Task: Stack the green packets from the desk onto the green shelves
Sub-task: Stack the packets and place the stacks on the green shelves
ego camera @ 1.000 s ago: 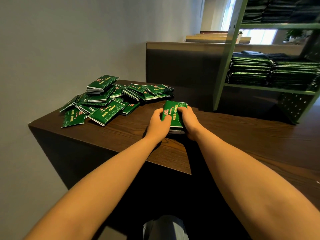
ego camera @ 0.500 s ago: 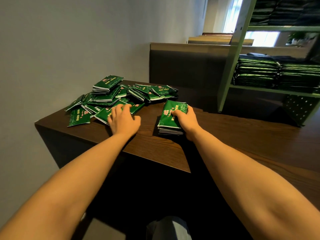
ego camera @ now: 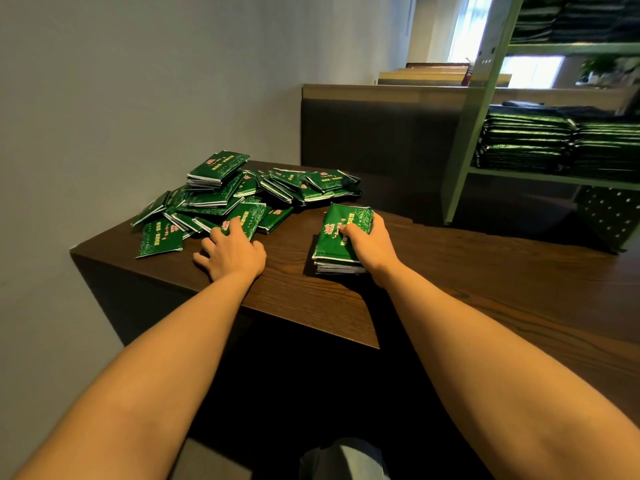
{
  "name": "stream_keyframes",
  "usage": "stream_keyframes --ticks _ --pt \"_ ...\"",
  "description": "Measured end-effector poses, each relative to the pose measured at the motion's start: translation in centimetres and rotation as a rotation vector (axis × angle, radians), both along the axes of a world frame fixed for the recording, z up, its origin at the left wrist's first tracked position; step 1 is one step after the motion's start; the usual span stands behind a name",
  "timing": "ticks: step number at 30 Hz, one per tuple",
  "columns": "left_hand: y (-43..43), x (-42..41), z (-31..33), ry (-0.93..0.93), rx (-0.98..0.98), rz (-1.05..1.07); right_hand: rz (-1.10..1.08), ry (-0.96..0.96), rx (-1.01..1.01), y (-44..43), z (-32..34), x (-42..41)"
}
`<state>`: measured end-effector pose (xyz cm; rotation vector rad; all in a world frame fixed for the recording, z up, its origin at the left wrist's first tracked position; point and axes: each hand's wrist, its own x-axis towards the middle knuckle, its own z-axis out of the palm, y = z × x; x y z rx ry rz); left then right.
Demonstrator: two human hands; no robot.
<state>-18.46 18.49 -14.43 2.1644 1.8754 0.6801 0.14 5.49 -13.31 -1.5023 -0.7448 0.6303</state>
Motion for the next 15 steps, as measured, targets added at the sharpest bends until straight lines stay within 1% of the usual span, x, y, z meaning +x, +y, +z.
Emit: stream_keyframes --ticks 4,9,12,15 --pt "0.3 -0.3 -0.2 -0.128 0.021 -0.032 0.014 0.003 -0.019 0.1 -0.1 0.1" --pt "-1.0 -0.7 0.6 -0.299 0.113 -0.107 0.024 0.018 -0.029 0.0 0.0 0.1" --pt "-2.0 -0.5 0.9 -0.451 0.147 -0.208 0.026 0.008 -0.036 0.0 0.1 0.1" --pt "-3.2 0.9 1.7 -0.615 0.123 -0.293 0.020 -0.002 -0.070 -0.3 0.5 -0.3"
